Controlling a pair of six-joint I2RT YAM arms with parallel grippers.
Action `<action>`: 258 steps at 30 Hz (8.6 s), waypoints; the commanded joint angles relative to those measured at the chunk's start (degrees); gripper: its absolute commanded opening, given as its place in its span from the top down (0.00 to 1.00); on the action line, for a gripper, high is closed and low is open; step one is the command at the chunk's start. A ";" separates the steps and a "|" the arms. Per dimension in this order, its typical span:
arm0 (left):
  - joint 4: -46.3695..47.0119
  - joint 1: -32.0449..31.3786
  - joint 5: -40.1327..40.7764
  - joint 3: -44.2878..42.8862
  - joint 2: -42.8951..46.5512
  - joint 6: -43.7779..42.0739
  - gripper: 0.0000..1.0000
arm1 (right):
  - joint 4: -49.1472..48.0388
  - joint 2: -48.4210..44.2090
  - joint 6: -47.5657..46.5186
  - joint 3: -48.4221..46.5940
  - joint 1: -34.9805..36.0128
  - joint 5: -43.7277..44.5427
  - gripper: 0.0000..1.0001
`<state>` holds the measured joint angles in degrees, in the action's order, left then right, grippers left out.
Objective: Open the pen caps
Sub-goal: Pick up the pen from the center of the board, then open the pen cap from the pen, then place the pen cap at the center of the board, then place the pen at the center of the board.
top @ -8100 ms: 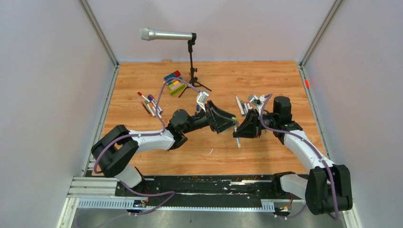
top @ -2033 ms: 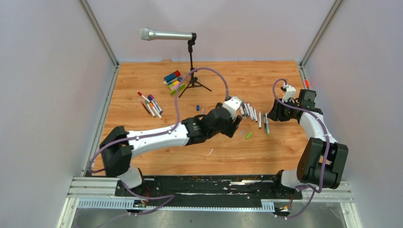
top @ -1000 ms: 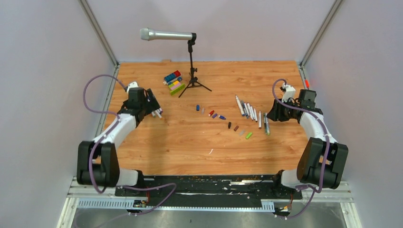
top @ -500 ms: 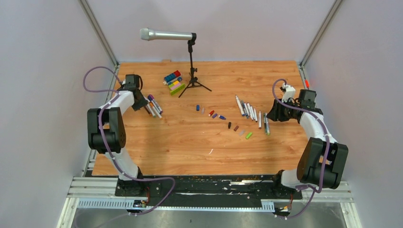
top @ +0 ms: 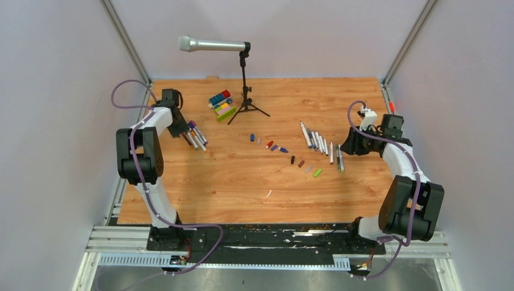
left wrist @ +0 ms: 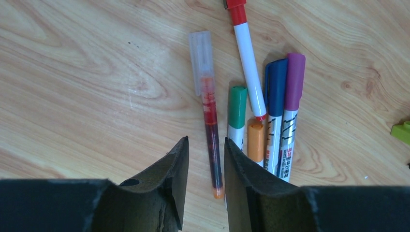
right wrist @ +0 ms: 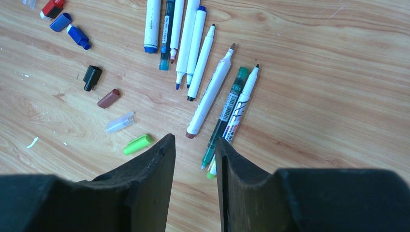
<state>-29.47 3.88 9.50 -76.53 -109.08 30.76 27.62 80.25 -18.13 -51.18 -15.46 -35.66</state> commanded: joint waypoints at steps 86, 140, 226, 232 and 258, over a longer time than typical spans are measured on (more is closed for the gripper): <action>97.64 -61.17 -4.95 39.41 20.77 16.12 1.00 | -19.97 -12.58 11.68 12.37 17.37 -47.85 0.39; 93.03 -53.44 -22.57 30.60 17.06 26.53 0.44 | -19.13 -8.56 13.81 10.57 22.23 -46.66 1.00; 36.21 -67.81 -16.70 8.36 3.86 3.17 0.96 | 2.47 9.68 0.01 -0.98 -1.08 15.18 0.96; 31.66 -70.16 -14.49 -1.37 -3.99 1.76 0.95 | 5.11 12.84 -0.15 -2.90 -1.13 15.17 0.94; 11.51 -71.38 -6.14 -29.52 -25.47 -0.62 0.81 | 7.49 14.85 -0.28 -4.71 -1.12 14.02 0.77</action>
<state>-14.50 -67.16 1.43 -102.80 -132.99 30.92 34.59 94.54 -18.63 -53.91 -16.32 -21.17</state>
